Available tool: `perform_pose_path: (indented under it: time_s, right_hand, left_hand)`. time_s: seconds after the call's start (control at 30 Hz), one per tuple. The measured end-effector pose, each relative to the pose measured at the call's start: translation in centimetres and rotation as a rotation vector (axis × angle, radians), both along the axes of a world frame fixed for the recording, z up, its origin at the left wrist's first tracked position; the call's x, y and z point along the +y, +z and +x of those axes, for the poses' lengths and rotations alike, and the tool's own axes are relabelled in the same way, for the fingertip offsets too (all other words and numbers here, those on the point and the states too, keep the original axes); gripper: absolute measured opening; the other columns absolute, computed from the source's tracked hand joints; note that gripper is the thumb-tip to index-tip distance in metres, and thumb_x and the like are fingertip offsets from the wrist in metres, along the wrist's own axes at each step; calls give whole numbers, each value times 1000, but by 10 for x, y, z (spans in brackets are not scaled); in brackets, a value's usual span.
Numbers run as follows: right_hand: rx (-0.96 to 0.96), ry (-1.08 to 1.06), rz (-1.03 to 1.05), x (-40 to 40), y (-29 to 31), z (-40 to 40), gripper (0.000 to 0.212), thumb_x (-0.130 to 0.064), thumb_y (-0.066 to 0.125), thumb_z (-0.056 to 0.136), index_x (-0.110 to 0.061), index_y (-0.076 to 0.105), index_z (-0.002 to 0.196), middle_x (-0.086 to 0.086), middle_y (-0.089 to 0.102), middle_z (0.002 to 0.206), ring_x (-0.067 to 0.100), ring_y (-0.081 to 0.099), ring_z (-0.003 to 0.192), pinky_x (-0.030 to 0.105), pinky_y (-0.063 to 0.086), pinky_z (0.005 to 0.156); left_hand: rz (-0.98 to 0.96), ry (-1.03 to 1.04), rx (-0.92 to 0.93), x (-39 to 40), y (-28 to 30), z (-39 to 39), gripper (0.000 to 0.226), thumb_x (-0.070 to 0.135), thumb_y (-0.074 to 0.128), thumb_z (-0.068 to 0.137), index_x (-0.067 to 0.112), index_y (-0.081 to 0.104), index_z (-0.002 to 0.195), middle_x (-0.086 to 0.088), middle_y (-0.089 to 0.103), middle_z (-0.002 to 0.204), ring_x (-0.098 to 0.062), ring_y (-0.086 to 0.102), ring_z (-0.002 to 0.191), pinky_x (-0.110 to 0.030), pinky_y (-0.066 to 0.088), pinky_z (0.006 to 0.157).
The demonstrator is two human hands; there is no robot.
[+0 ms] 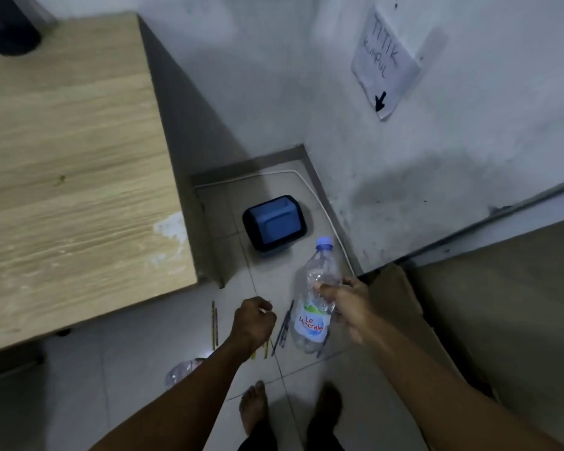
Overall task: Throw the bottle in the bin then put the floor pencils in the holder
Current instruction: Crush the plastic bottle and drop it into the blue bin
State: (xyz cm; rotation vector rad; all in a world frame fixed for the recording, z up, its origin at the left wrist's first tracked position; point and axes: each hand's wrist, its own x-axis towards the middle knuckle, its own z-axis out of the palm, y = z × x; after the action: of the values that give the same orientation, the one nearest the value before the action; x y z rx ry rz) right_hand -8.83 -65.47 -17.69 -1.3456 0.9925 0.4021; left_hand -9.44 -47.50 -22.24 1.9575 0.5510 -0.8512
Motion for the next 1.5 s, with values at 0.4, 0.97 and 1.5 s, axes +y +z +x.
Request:
perform_pose_path:
  time_s: [0.4, 0.97, 1.5]
  right_hand:
    - [-171, -1, -65, -36, -172, 60, 60, 8, 74, 76, -19, 49, 123, 8, 66, 105, 22, 67, 89, 35, 56, 76]
    - [-587, 53, -55, -12, -294, 141, 59, 12, 73, 71, -12, 53, 120, 13, 68, 113, 25, 69, 97, 32, 58, 75]
    - [-921, 50, -128, -20, -327, 159, 50, 15, 75, 66, -16, 55, 100, 5, 69, 89, 28, 68, 86, 57, 56, 85]
  left_hand:
    - [98, 33, -58, -38, -161, 55, 40, 11, 57, 88, 4, 50, 127, -23, 67, 109, -30, 65, 91, -26, 45, 70]
    - [287, 77, -537, -24, -259, 175, 77, 13, 73, 74, 5, 32, 139, -19, 40, 138, -35, 47, 121, -40, 46, 94]
    - [247, 94, -769, -23, -331, 194, 102, 23, 77, 73, 26, 12, 152, -17, 29, 145, -40, 39, 129, -52, 44, 101]
